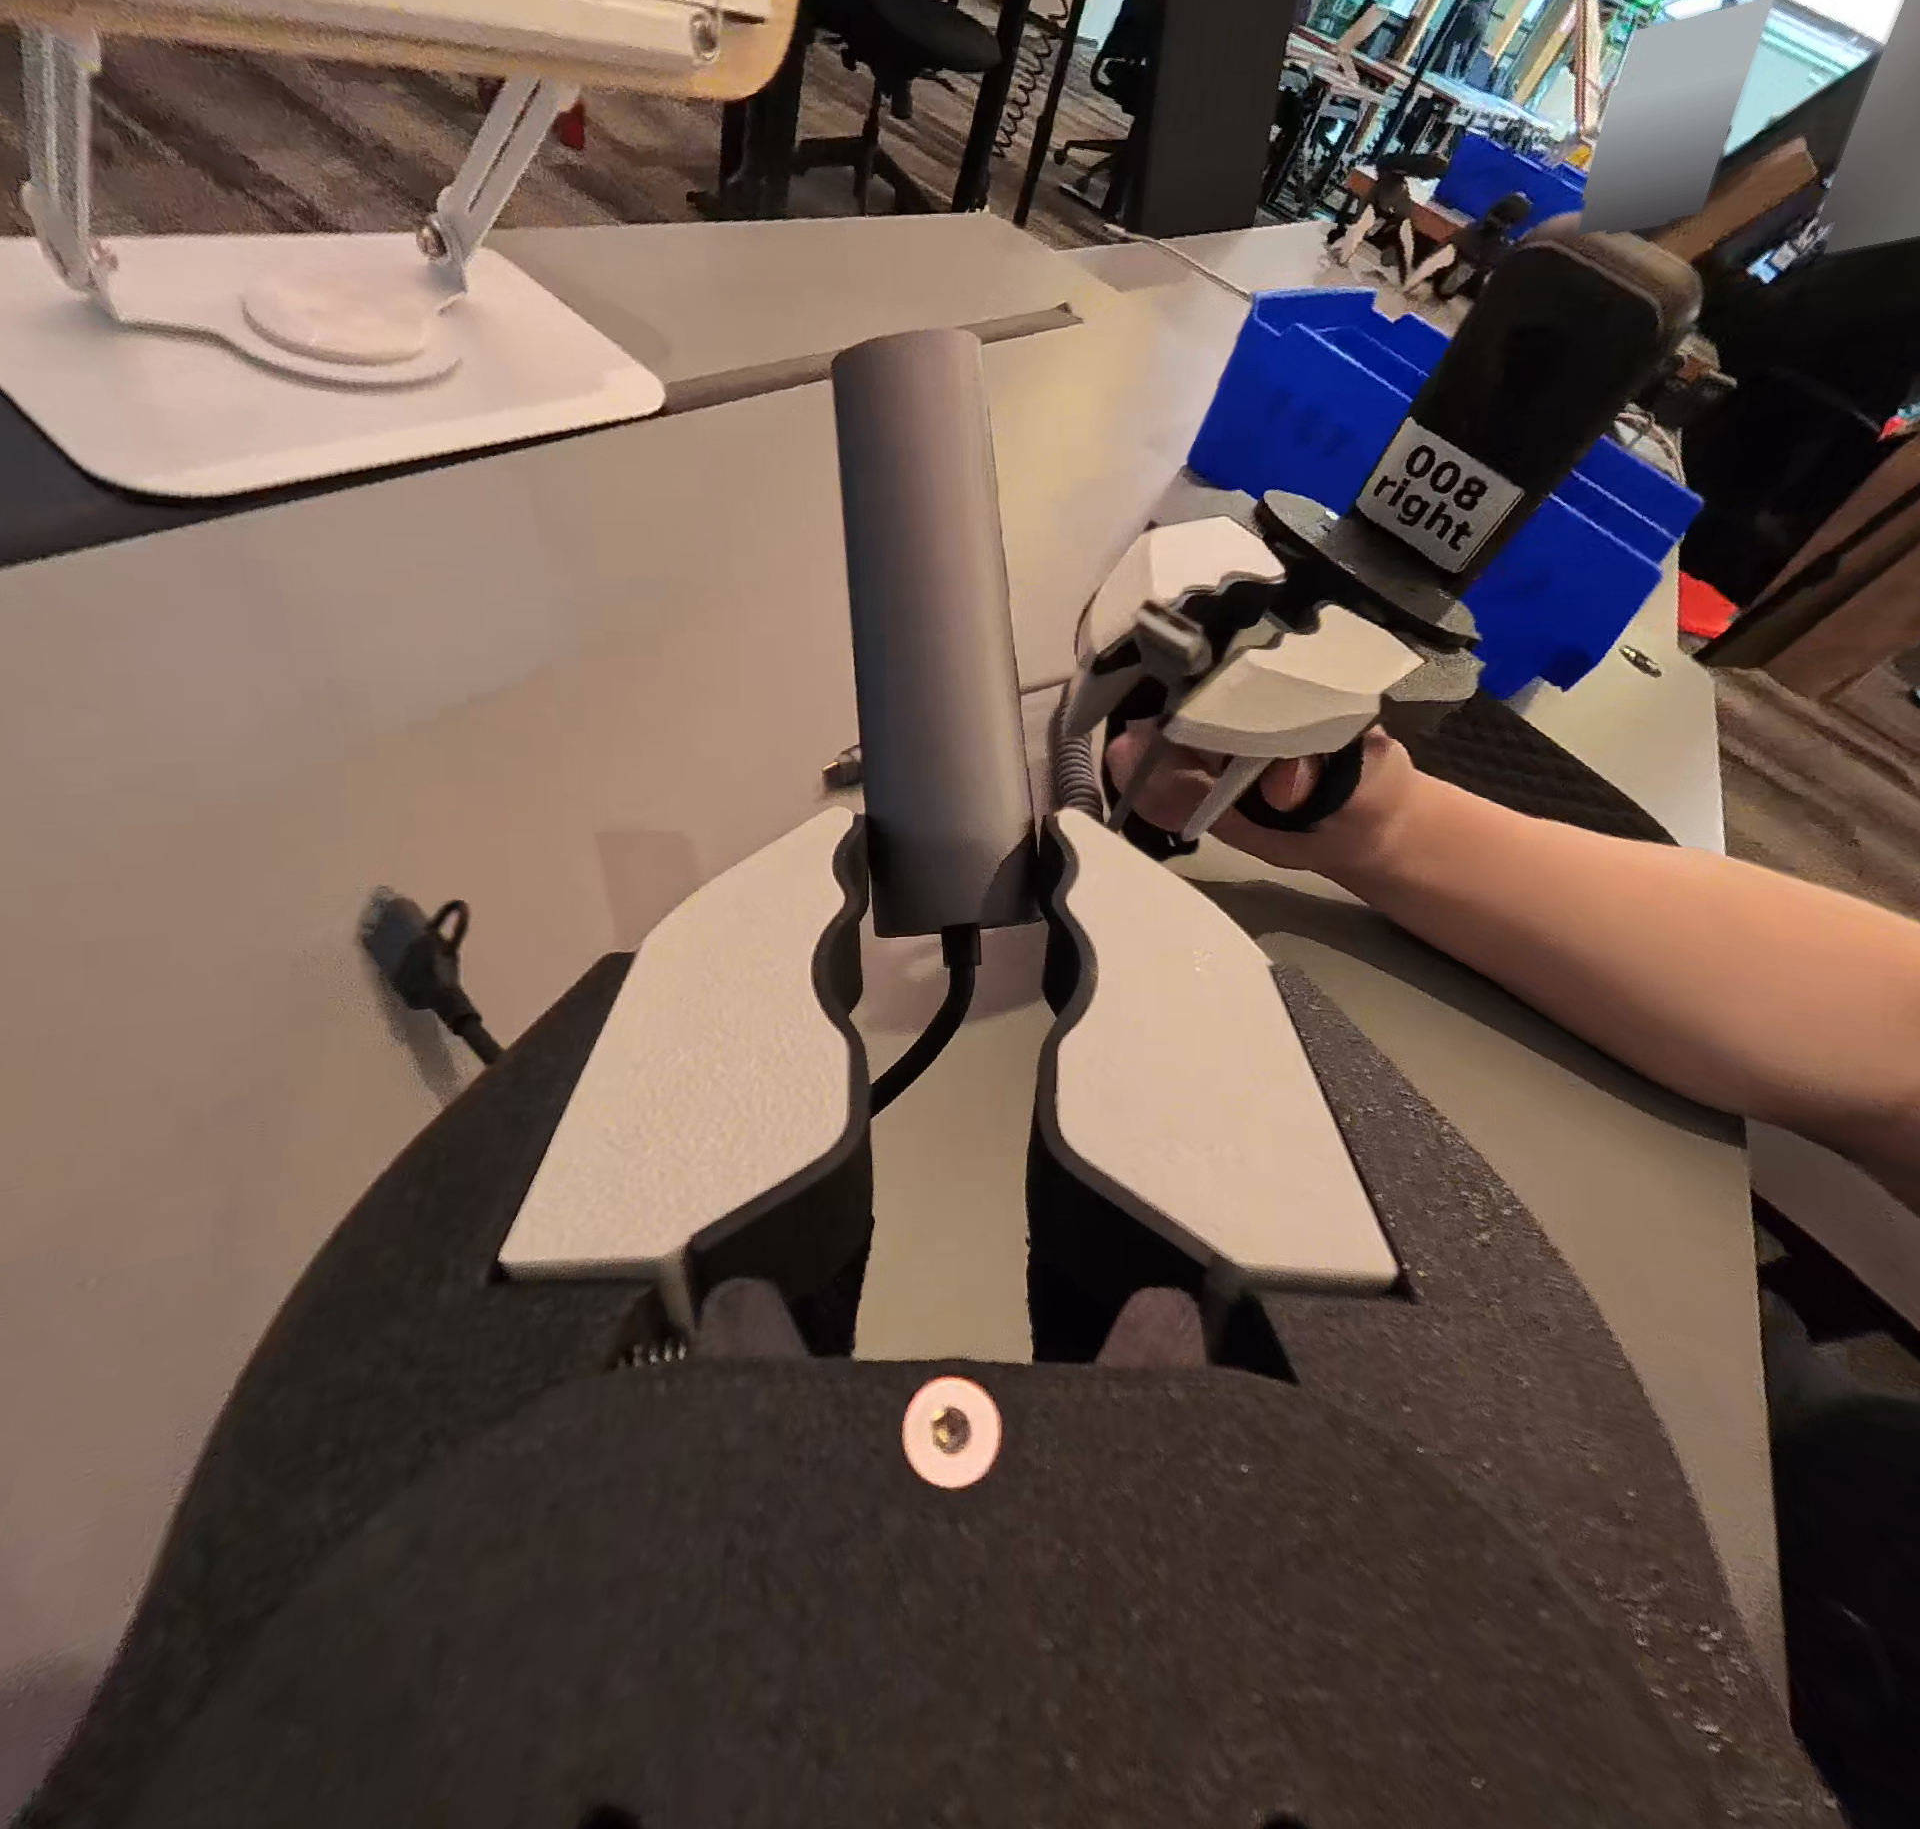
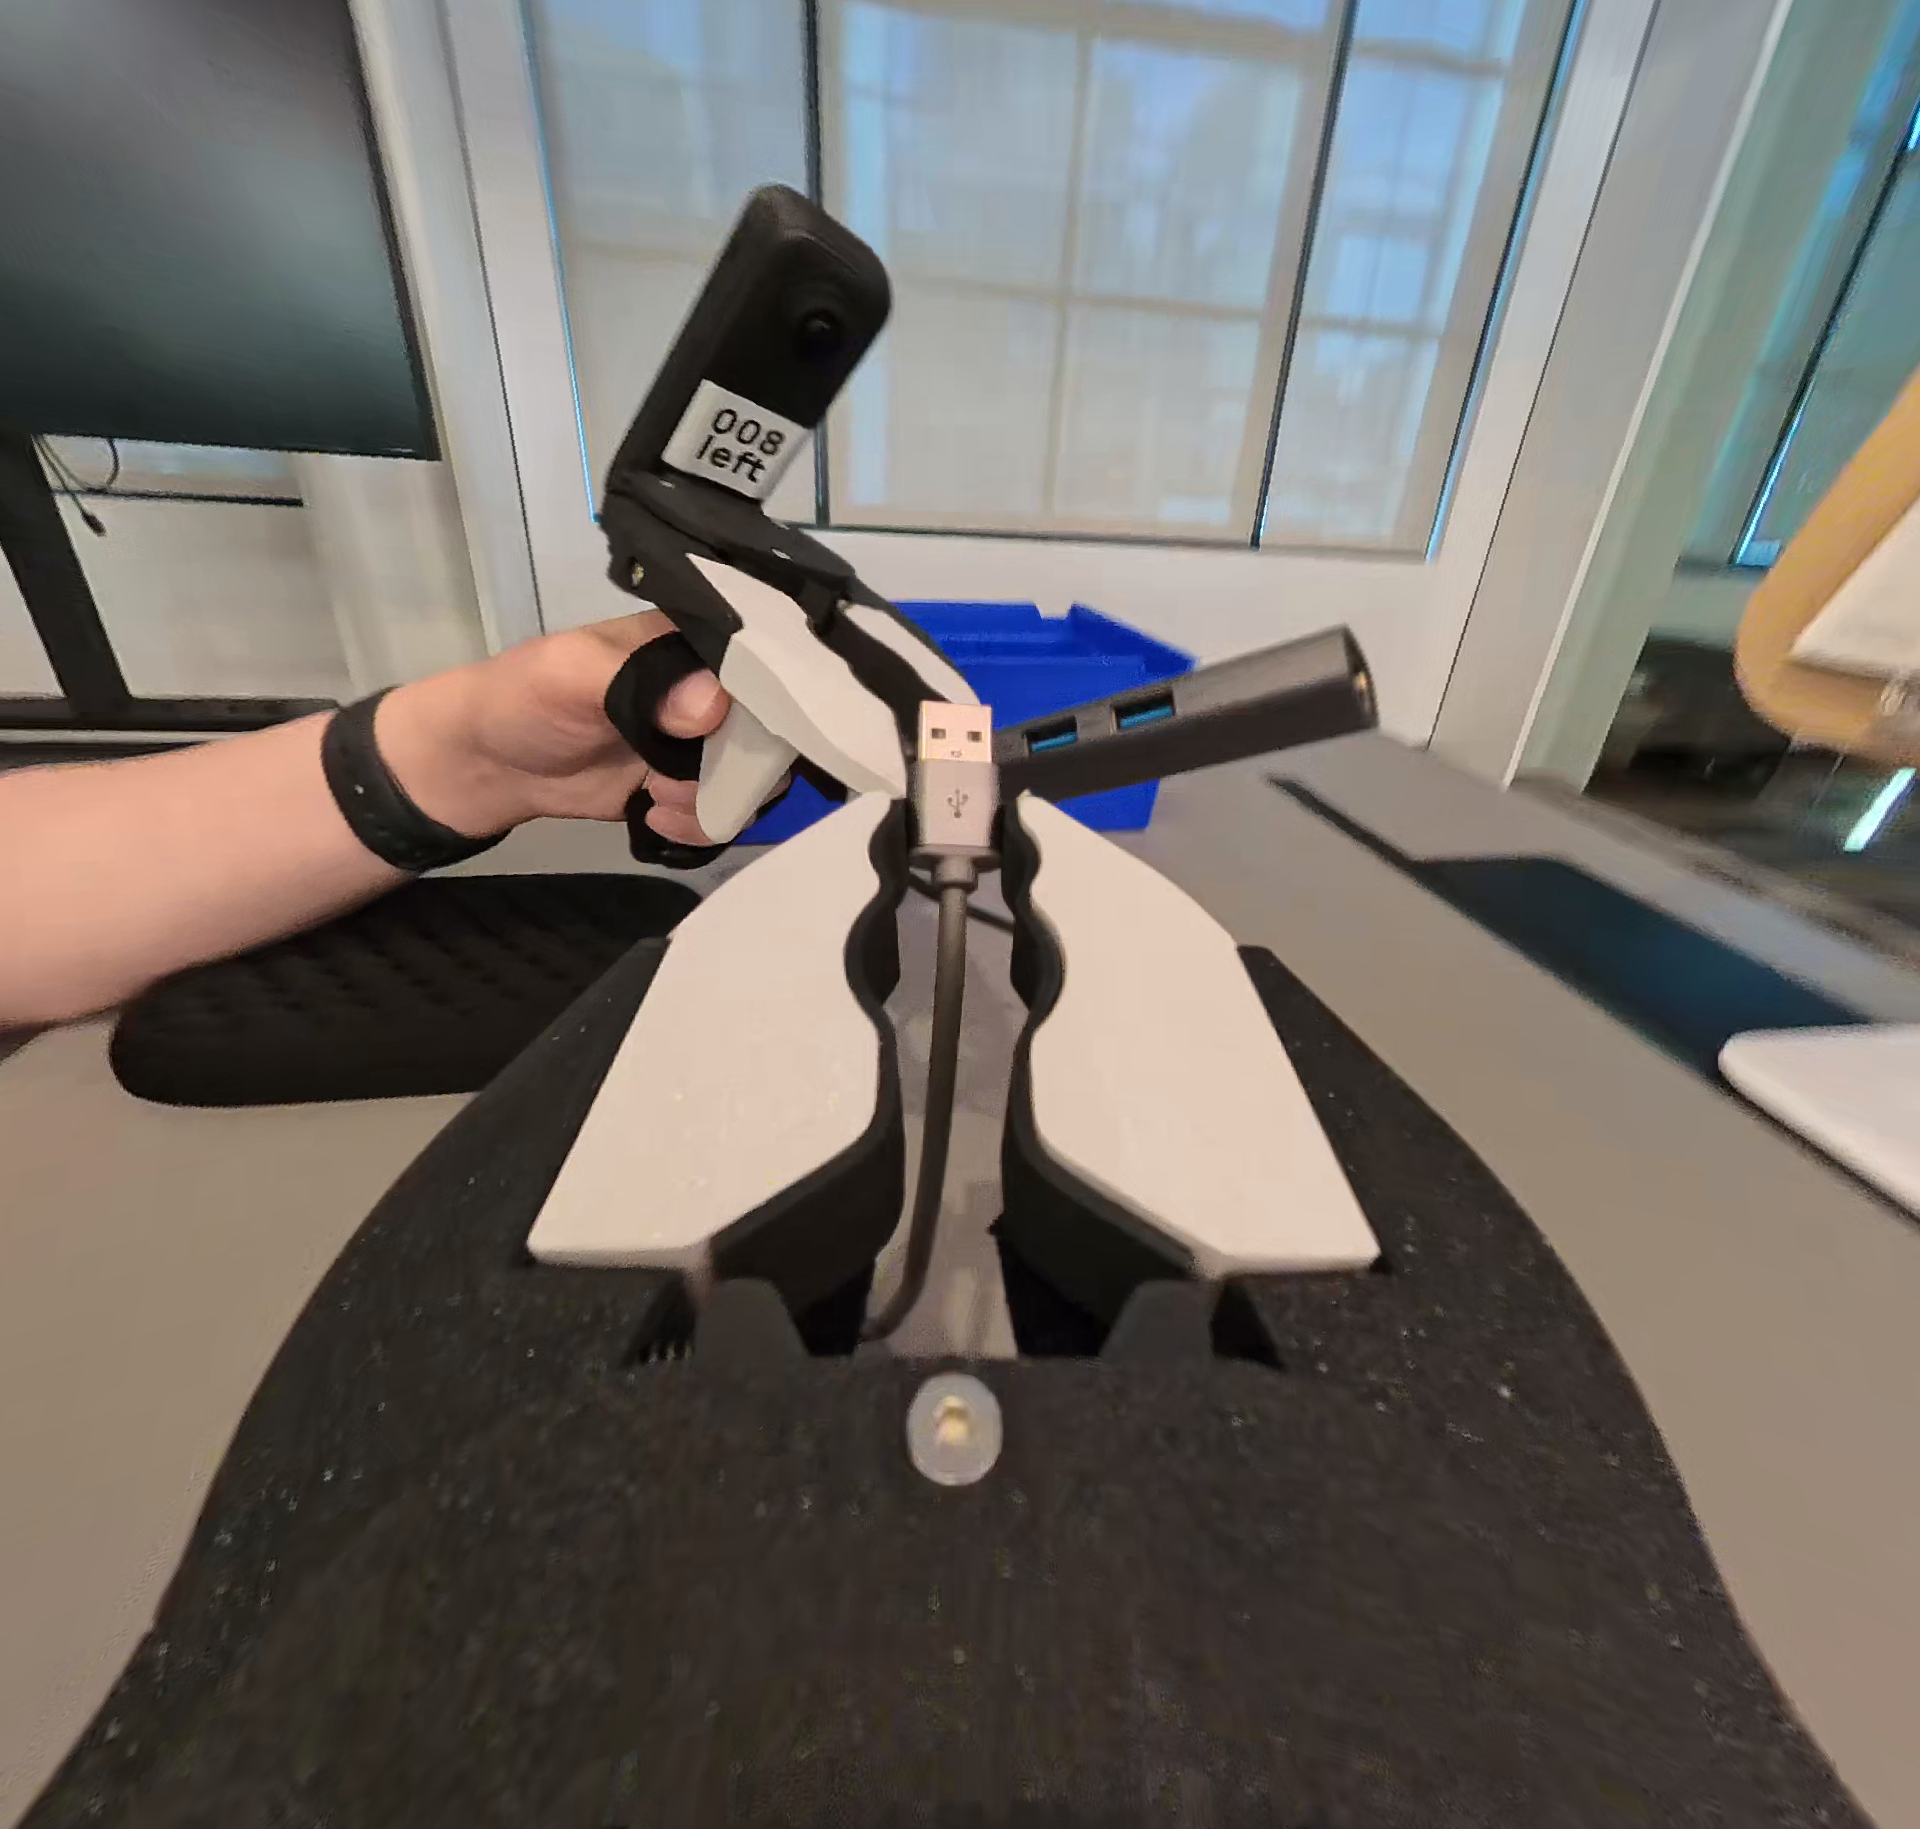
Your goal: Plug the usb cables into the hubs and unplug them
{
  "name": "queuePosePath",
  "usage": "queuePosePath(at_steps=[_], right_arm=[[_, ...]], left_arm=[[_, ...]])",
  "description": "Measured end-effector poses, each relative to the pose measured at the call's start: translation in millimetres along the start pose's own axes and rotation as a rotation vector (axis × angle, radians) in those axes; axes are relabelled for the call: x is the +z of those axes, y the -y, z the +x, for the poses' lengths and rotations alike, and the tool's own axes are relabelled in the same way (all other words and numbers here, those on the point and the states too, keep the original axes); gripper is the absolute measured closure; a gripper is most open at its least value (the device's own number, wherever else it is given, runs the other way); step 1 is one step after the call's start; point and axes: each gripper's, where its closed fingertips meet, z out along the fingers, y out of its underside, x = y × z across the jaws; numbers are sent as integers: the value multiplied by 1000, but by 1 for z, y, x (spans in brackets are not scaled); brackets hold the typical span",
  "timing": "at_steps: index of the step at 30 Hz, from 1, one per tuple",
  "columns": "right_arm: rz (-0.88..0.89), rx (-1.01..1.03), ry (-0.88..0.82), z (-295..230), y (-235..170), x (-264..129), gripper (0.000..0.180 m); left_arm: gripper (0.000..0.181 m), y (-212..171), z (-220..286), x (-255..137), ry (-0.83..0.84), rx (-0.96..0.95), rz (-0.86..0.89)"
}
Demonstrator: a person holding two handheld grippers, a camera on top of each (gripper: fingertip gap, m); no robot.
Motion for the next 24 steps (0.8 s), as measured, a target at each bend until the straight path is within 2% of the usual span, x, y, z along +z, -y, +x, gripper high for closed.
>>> queuePosePath(at_steps=[3,8,15,24], right_arm=[[39,-140,61,-13,6,-1,163],[55,-196,127,-24,5,1,163],[62,-163,152,-25,4,0,163],[-1,-103,99,-15,-3,2,163]], left_arm=[[150,5,10,-1,-49,-9,26],[150,9,15,-5,-91,-12,48],[150,9,18,-5,-107,-5,43],[150,6,13,-4,-90,-25,36]])
